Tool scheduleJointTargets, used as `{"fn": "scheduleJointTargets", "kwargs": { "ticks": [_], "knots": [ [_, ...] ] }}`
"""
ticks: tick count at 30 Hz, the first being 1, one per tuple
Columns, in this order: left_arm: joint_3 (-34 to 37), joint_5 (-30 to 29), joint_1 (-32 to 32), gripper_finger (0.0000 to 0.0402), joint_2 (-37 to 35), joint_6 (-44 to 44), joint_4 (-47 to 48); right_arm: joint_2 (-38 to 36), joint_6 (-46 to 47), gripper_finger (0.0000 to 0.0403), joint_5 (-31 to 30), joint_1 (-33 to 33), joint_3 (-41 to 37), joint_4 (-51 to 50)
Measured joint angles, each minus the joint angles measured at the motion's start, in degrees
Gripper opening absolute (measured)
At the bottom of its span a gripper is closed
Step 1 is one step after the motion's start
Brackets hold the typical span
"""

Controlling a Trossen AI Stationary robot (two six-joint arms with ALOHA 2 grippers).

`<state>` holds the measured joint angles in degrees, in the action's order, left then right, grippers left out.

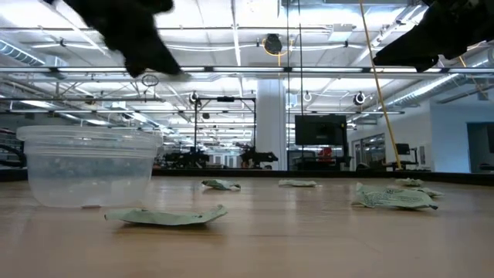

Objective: Pick and place items into bin
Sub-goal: Put the stevia packet into the top transparent bin

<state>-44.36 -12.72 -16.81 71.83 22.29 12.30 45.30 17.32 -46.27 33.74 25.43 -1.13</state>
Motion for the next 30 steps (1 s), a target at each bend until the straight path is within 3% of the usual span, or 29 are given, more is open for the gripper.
{"fn": "scheduleJointTargets", "kwargs": {
  "ticks": [5, 9, 17, 30],
  "knots": [
    [0.00, -9.08, -13.70, 0.0001, 2.81, 7.59, 0.68, 0.02, 0.96, 0.0089, 0.02, 0.00, 0.00, -0.01],
    [0.04, -15.30, -18.38, 0.0001, 7.89, 13.61, 0.99, 0.02, 1.03, 0.0089, 0.03, 0.00, 0.00, 0.00],
    [0.07, -15.49, -17.58, 0.0002, 17.04, 22.29, 1.12, 0.04, 1.03, 0.0089, 0.03, 0.00, 0.00, 0.02],
    [0.04, -13.12, -16.43, 0.0020, 18.34, 24.35, -0.74, 0.27, 1.01, 0.0089, -0.06, 0.00, 0.00, 0.02]
  ]
}}
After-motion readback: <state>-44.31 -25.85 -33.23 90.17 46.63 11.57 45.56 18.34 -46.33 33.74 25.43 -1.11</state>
